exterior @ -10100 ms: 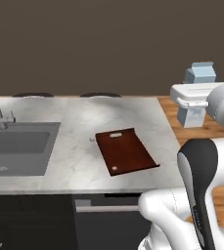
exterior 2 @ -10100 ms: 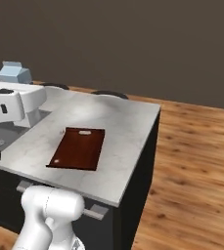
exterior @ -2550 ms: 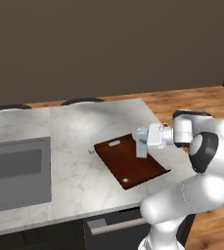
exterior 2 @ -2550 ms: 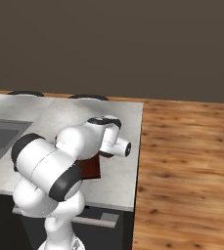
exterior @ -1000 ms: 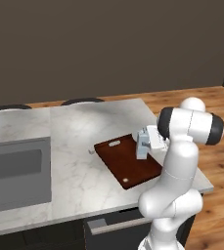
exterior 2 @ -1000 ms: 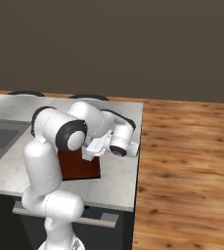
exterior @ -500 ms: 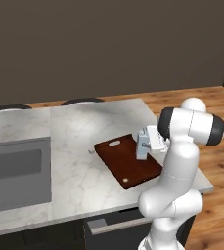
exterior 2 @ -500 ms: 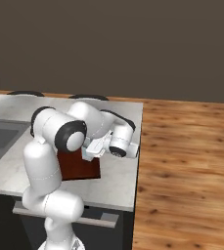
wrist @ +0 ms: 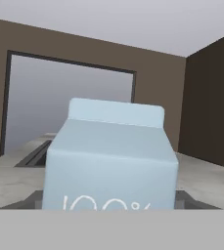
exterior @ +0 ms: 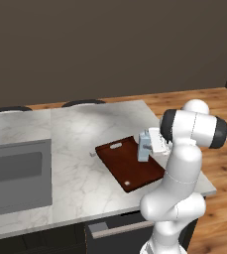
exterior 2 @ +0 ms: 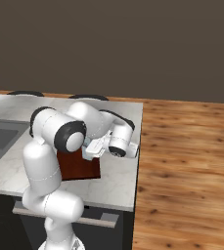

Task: Take out the milk from the fridge and place it on the tray on the counter. Then take the sugar cube near the tray and place it in the tray.

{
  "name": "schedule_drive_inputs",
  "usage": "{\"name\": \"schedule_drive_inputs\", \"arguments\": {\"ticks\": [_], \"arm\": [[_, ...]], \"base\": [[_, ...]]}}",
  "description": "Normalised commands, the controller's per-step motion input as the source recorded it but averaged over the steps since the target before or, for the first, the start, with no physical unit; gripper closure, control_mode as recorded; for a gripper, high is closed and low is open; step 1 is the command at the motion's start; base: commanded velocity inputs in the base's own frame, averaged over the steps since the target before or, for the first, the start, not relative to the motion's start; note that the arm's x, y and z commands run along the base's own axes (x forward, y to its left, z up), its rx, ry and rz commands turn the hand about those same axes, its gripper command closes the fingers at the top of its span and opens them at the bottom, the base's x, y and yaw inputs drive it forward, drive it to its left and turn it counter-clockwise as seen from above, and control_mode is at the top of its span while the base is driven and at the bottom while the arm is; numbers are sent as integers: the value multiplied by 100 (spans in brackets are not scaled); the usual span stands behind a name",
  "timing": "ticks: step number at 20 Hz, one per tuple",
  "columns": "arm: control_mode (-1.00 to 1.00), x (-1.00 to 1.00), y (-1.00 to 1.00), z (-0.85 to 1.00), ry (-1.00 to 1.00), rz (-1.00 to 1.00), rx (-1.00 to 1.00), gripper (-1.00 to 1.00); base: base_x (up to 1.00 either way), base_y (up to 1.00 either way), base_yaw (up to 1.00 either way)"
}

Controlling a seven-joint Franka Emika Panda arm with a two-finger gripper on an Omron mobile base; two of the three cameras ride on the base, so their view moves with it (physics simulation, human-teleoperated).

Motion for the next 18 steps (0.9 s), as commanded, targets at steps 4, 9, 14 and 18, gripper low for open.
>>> {"name": "schedule_drive_inputs", "arguments": {"ticks": [4, 9, 14, 18], "arm": [[-100, -16, 0, 4, 0, 0, 0, -100], [-100, -27, 0, 8, -3, 0, 0, -100], [-100, -13, 0, 25, -2, 0, 0, -100], [-100, 1, -1, 27, 0, 0, 0, -100]], "base": [[0, 0, 0], [0, 0, 0], [0, 0, 0], [0, 0, 0]]}}
